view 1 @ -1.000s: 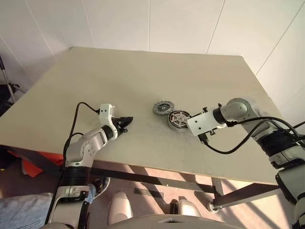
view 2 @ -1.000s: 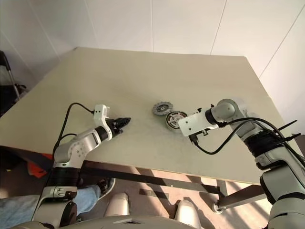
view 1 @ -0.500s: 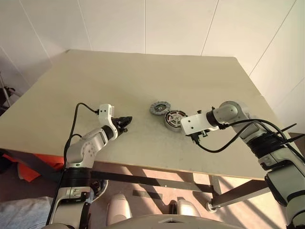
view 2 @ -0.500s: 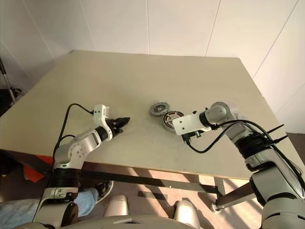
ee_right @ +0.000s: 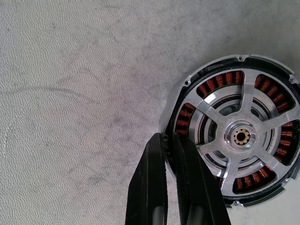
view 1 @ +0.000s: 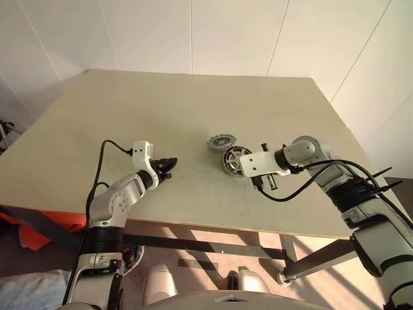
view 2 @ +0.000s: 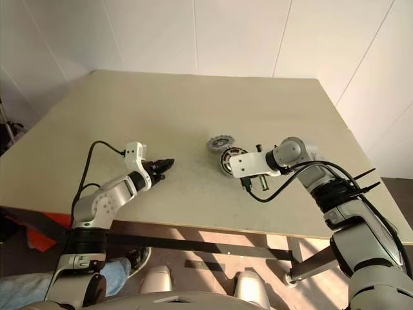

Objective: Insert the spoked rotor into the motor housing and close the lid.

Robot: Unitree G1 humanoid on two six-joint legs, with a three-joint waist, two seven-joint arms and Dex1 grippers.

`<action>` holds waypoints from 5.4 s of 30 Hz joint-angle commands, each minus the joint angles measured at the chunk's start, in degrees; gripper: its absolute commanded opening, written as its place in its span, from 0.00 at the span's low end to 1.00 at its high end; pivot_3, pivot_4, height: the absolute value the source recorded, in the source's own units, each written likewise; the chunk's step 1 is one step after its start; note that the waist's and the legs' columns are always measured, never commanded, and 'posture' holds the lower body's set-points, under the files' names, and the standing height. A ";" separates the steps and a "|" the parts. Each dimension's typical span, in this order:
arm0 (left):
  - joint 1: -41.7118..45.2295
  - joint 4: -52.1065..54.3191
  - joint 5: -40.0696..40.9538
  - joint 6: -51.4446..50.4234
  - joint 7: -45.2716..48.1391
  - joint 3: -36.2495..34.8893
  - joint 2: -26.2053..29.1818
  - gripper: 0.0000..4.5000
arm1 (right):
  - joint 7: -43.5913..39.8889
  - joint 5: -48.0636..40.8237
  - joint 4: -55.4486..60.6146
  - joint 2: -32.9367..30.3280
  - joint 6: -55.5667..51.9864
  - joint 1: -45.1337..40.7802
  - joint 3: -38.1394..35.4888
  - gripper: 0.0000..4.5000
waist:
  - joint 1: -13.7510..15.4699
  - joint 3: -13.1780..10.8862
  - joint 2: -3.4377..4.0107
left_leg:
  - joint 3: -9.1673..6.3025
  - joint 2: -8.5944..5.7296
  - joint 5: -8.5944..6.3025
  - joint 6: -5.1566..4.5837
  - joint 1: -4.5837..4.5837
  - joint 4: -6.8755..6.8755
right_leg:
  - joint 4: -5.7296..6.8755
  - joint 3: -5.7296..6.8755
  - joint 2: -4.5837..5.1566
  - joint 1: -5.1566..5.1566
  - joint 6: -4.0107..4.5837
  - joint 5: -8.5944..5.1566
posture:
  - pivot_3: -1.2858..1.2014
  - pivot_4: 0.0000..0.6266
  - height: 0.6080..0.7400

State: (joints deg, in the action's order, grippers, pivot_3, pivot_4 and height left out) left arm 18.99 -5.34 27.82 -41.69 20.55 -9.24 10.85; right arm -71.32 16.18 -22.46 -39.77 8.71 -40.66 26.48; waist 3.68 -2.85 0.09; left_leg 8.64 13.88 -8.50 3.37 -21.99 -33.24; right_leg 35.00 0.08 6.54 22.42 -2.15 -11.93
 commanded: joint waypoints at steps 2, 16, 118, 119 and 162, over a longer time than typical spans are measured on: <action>0.53 0.01 -0.05 1.26 -0.29 -1.01 0.23 0.36 | -1.78 -4.65 6.62 1.83 -15.51 -1.16 -4.45 0.00 | 0.03 -0.03 0.03 | 0.00 -0.01 0.00 0.00 -0.01 0.00 | -0.07 0.00 0.00 0.01 -0.21 -0.12 | 0.52 0.00 1.00; -3.14 3.41 3.45 -0.88 -2.81 -4.16 -1.33 0.36 | 7.88 -27.43 24.63 9.69 -100.83 -11.51 -16.64 0.00 | 1.51 -0.16 0.30 | 0.04 0.14 0.14 0.39 -0.20 0.71 | -0.17 -0.06 -0.27 0.60 0.25 0.14 | 0.52 0.00 1.00; -5.39 12.63 7.50 -7.01 -4.14 -3.81 -1.08 0.36 | 9.07 -2.38 -8.12 16.90 -10.54 -11.32 5.29 0.50 | 1.60 -0.19 0.47 | -0.07 0.07 0.17 0.46 -0.19 0.03 | 0.29 -0.07 -0.10 0.40 0.07 0.24 | 0.52 0.00 1.00; -5.41 12.62 7.51 -7.03 -4.15 -3.83 -1.04 0.36 | 9.03 -2.20 -9.04 17.34 -10.51 -11.36 5.43 0.50 | 1.60 -0.19 0.47 | -0.07 0.06 0.17 0.46 -0.19 0.03 | 0.29 -0.07 -0.10 0.40 0.07 0.24 | 0.52 0.00 1.00; -5.70 11.43 7.13 -4.86 -4.13 -3.63 -1.03 0.36 | 13.03 -10.49 22.28 17.78 -54.68 -3.84 -4.52 0.02 | 1.81 -0.19 0.35 | -0.06 0.14 0.21 0.53 -0.08 0.24 | 0.17 -0.11 -0.21 0.39 0.15 0.28 | 0.52 0.00 1.00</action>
State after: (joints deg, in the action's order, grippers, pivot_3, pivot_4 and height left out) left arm 12.95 3.51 34.09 -47.46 15.98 -12.96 9.97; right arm -61.15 6.99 -0.55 -22.89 -43.90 -41.91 26.00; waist 5.49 -3.04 0.44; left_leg 8.58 14.02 -8.29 3.89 -22.08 -33.00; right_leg 35.17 -0.03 6.32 22.83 -2.00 -11.65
